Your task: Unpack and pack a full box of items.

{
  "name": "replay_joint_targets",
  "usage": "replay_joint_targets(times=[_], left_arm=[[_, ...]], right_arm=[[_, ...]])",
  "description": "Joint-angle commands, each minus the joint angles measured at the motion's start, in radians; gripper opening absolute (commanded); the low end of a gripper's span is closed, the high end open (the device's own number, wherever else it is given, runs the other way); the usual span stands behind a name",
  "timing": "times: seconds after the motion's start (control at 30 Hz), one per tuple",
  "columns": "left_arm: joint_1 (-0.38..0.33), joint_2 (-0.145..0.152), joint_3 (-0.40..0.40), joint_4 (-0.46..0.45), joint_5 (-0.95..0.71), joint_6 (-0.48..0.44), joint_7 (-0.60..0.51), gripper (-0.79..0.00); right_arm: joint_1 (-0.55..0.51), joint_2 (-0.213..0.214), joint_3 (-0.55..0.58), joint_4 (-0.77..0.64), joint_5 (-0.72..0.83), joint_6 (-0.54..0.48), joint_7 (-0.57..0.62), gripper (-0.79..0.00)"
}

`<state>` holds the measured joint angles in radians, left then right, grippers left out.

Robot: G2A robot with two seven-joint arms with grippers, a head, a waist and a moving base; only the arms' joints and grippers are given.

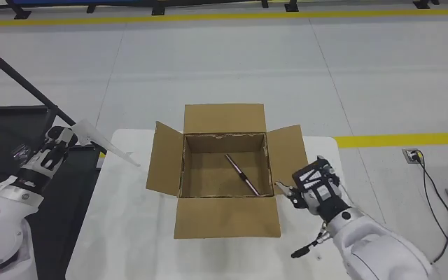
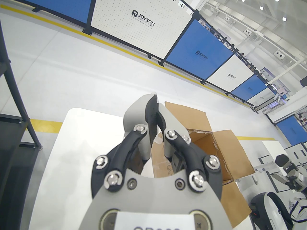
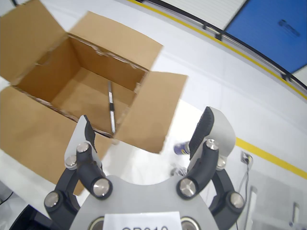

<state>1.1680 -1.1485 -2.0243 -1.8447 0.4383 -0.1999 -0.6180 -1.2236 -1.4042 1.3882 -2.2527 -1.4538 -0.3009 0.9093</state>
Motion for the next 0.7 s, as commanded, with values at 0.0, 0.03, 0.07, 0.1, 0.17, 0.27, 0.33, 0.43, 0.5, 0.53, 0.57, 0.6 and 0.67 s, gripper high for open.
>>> replay_joint_targets(times=[0.0,0.03,0.07,0.1,0.17,0.27,0.33,0.43,0.5,0.53,0.57,0.6,0.67], left_arm=[[0.0,0.0,0.0,0.0,0.0,0.0,0.0,-0.785],[0.0,0.0,0.0,0.0,0.0,0.0,0.0,-0.785],[0.0,0.0,0.0,0.0,0.0,0.0,0.0,-0.785],[0.0,0.0,0.0,0.0,0.0,0.0,0.0,-0.785],[0.0,0.0,0.0,0.0,0.0,0.0,0.0,-0.785],[0.0,0.0,0.0,0.0,0.0,0.0,0.0,-0.785],[0.0,0.0,0.0,0.0,0.0,0.0,0.0,-0.785],[0.0,0.0,0.0,0.0,0.0,0.0,0.0,-0.785],[0.0,0.0,0.0,0.0,0.0,0.0,0.0,-0.785],[0.0,0.0,0.0,0.0,0.0,0.0,0.0,-0.785],[0.0,0.0,0.0,0.0,0.0,0.0,0.0,-0.785],[0.0,0.0,0.0,0.0,0.0,0.0,0.0,-0.785],[0.0,0.0,0.0,0.0,0.0,0.0,0.0,-0.785]], right_arm=[[0.113,-0.011,-0.126,0.091,0.007,0.037,0.037,0.0],[0.165,-0.019,-0.181,0.144,0.008,0.058,0.055,0.0],[0.221,-0.026,-0.235,0.202,-0.001,0.067,0.082,0.0],[0.274,-0.035,-0.276,0.256,-0.002,0.099,0.097,0.0],[0.369,-0.054,-0.352,0.375,-0.033,0.177,0.139,0.0],[0.486,-0.085,-0.446,0.565,-0.048,0.281,0.177,0.0],[0.549,-0.105,-0.496,0.694,-0.054,0.32,0.193,0.0],[0.589,-0.116,-0.533,0.775,-0.082,0.317,0.21,0.0],[0.589,-0.116,-0.533,0.775,-0.082,0.317,0.21,0.0],[0.589,-0.116,-0.533,0.775,-0.082,0.317,0.21,0.0],[0.589,-0.116,-0.533,0.775,-0.082,0.317,0.21,0.0],[0.589,-0.116,-0.533,0.775,-0.082,0.317,0.21,0.0],[0.589,-0.116,-0.533,0.775,-0.082,0.317,0.21,0.0]])
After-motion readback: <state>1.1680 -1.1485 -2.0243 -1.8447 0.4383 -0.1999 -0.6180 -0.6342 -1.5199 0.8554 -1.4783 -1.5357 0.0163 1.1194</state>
